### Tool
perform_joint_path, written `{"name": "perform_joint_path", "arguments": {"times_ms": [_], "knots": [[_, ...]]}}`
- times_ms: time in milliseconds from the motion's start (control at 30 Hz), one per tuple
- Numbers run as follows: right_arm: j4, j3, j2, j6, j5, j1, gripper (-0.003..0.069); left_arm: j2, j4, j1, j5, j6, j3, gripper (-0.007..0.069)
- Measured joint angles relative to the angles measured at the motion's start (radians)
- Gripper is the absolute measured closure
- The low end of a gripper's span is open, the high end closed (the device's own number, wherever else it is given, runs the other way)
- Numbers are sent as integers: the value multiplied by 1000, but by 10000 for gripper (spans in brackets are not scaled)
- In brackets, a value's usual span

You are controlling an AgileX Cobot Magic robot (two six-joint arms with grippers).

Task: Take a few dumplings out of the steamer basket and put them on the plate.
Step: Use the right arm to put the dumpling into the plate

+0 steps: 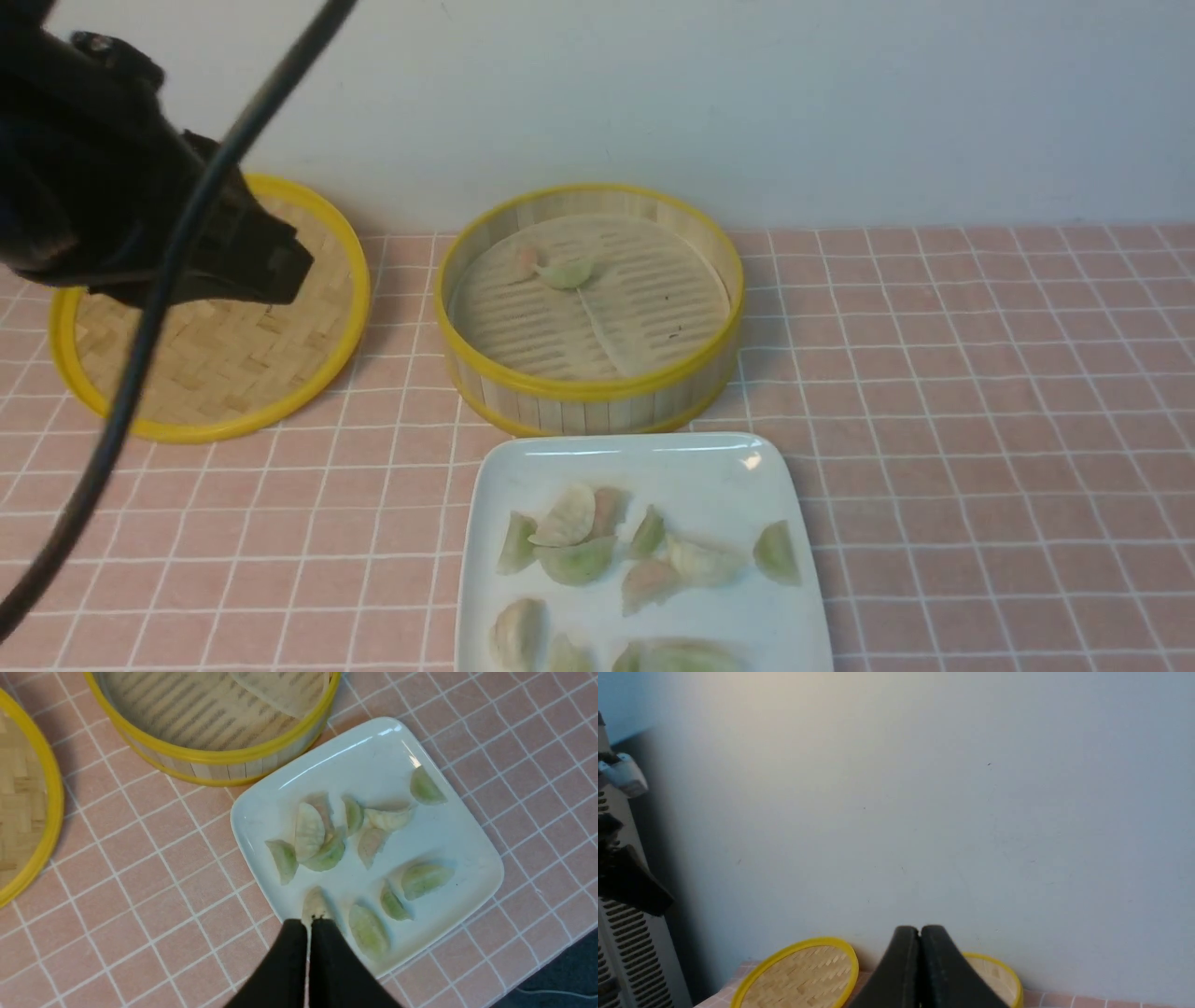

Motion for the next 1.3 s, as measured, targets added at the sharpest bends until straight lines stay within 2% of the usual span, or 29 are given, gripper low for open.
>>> {"name": "perform_joint_path", "arguments": {"times_ms": [133,400,600,800,933,1133,1300], "knots": [[-5,2,0,1,0,0,673,-187,-11,0,-79,4,111,631],[-5,2,0,2,-1,0,673,-555,-25,0,-378,8,454,631],[-5,2,0,5,-1,0,673,-744,-53,0,-400,10,595,631],[-5,2,0,5,-2,0,673,-814,-36,0,-355,38,632,631],[-5,2,0,13,-3,0,673,-818,-14,0,-380,52,650,631],[-5,2,0,20,-3,0,673,-866,81,33,-636,34,800,631],[-5,2,0,20,-3,0,673,-1009,174,149,-818,-5,1063,631]]}}
